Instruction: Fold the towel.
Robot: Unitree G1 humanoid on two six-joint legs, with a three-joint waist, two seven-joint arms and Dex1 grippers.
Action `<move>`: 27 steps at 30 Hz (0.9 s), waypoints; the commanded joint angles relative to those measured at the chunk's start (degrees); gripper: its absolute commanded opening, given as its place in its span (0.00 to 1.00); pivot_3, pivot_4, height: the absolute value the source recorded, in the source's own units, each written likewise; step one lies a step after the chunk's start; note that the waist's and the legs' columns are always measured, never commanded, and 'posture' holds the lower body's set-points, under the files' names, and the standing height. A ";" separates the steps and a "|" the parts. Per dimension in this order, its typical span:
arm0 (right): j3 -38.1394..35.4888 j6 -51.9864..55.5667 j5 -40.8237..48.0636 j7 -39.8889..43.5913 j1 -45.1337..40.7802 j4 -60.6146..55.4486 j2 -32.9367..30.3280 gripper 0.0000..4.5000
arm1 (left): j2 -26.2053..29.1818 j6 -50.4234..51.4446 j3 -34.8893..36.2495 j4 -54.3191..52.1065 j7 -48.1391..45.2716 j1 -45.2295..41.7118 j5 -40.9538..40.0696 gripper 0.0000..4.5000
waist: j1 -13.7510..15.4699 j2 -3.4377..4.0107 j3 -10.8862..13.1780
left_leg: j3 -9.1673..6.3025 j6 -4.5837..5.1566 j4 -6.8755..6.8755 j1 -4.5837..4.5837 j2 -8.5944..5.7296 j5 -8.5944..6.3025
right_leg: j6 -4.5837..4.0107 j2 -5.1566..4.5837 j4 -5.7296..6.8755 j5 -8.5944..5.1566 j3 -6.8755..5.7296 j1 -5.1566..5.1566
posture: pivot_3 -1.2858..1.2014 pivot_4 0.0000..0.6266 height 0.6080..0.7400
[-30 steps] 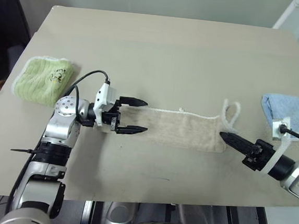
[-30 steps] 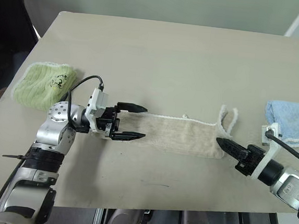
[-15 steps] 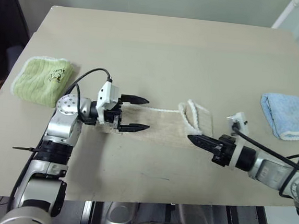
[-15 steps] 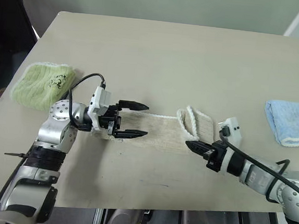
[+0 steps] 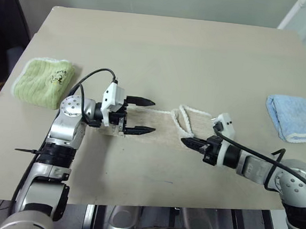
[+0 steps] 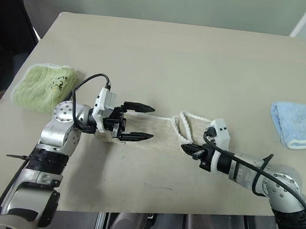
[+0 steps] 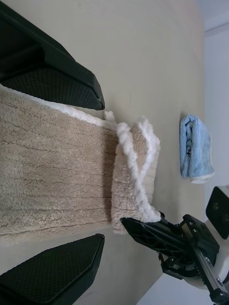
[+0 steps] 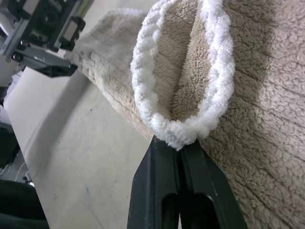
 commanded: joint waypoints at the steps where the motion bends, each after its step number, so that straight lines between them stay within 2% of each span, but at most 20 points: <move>1: -0.40 0.68 0.50 0.06 -0.46 -1.65 0.51 0.00 | 0.01 -0.89 0.35 -1.00 0.26 -0.32 -0.01 1.00 | 0.00 0.00 0.00 | 0.00 0.00 0.00 0.00 0.00 0.00 | -0.01 0.00 0.00 0.00 0.01 0.00 | 0.52 0.24 0.72; 2: -0.35 0.77 0.33 0.11 -0.45 -1.81 0.68 0.00 | -0.15 -0.77 0.33 -1.20 0.39 -0.30 -0.03 1.00 | 0.00 0.00 0.00 | 0.00 0.00 0.00 0.00 0.00 0.00 | -0.02 0.00 0.00 0.00 0.00 0.00 | 0.52 0.24 0.72; 3: -0.33 0.86 0.19 0.15 -0.44 -1.94 0.84 0.10 | -0.26 -0.68 0.31 -1.36 0.49 -0.27 -0.04 1.00 | 0.00 0.00 0.00 | 0.00 0.00 0.00 0.00 0.00 0.01 | -0.05 0.00 0.00 -0.02 0.00 0.00 | 0.52 0.24 0.72; 4: -0.45 0.85 0.18 0.39 -0.65 -2.23 0.91 0.14 | -0.39 -0.62 0.34 -1.45 0.58 -0.24 -0.12 1.00 | 0.00 0.00 0.00 | 0.00 0.00 0.00 0.00 0.00 0.01 | -0.07 0.00 0.00 -0.03 0.01 0.00 | 0.52 0.24 0.72; 7: -1.51 0.86 0.79 1.23 -0.90 -2.85 0.48 0.35 | -0.63 -0.15 0.65 -1.87 0.81 -0.19 -0.63 1.00 | 0.00 0.00 0.00 | 0.00 -0.01 0.00 0.00 0.00 0.02 | -0.09 0.00 0.00 -0.03 0.00 0.00 | 0.52 0.24 0.72; 12: -5.86 -0.24 5.44 4.26 -0.75 -4.24 -1.59 0.72 | -1.09 1.15 1.27 -1.41 1.42 -1.84 -1.77 1.00 | 0.02 0.00 0.00 | 0.01 -0.03 0.00 -0.03 -0.01 0.04 | -0.18 0.00 -0.01 -0.08 0.01 0.00 | 0.52 0.24 0.72; 13: -6.96 -0.85 6.38 5.21 -0.61 -4.91 -1.96 0.77 | -1.33 1.35 1.44 -1.24 1.59 -2.29 -2.06 1.00 | 0.03 0.00 0.00 | 0.01 -0.03 0.00 -0.03 -0.01 0.04 | -0.18 0.00 -0.01 -0.08 0.01 0.00 | 0.52 0.24 0.72; 15: -10.76 -3.10 9.15 6.16 -0.41 -5.01 -2.29 0.92 | -2.41 2.85 2.21 -1.41 2.58 -3.42 -3.63 1.00 | 0.06 0.00 0.00 | 0.01 -0.04 0.00 -0.04 0.00 0.05 | -0.19 0.00 -0.01 -0.09 0.01 0.00 | 0.52 0.24 0.72; 18: -14.87 -7.04 6.33 7.50 0.34 -3.81 -1.37 0.92 | -4.78 6.02 2.85 -3.18 4.12 -4.66 -6.65 1.00 | 0.10 -0.01 0.00 | 0.01 -0.04 0.00 -0.05 -0.02 0.10 | -0.17 -0.01 -0.02 -0.08 0.02 0.03 | 0.52 0.24 0.72; 21: -15.24 -9.70 0.70 9.71 1.11 -2.99 -0.58 0.77 | -7.53 9.83 2.71 -4.67 5.72 -5.91 -9.46 1.00 | 0.14 -0.01 0.00 | 0.02 -0.04 0.00 -0.02 -0.01 0.09 | -0.16 -0.02 -0.02 -0.07 0.01 0.05 | 0.52 0.24 0.72; 24: -15.26 -12.45 -3.40 11.31 1.27 -2.04 1.18 0.54 | -8.09 11.56 1.17 -4.97 2.66 -5.54 -10.33 0.87 | 0.08 0.00 0.00 | 0.03 -0.04 -0.01 0.00 0.01 0.10 | 0.23 -0.02 -0.01 0.17 0.00 0.04 | 0.52 0.24 0.72; 27: -14.63 -14.74 -7.84 13.26 1.15 -0.90 2.85 0.31 | -8.67 10.23 -0.36 -3.24 0.66 -5.01 -9.06 0.64 | -0.03 0.00 0.00 | 0.03 -0.06 -0.02 0.04 0.02 0.11 | 0.28 -0.01 0.00 0.22 0.00 0.03 | 0.52 0.24 0.72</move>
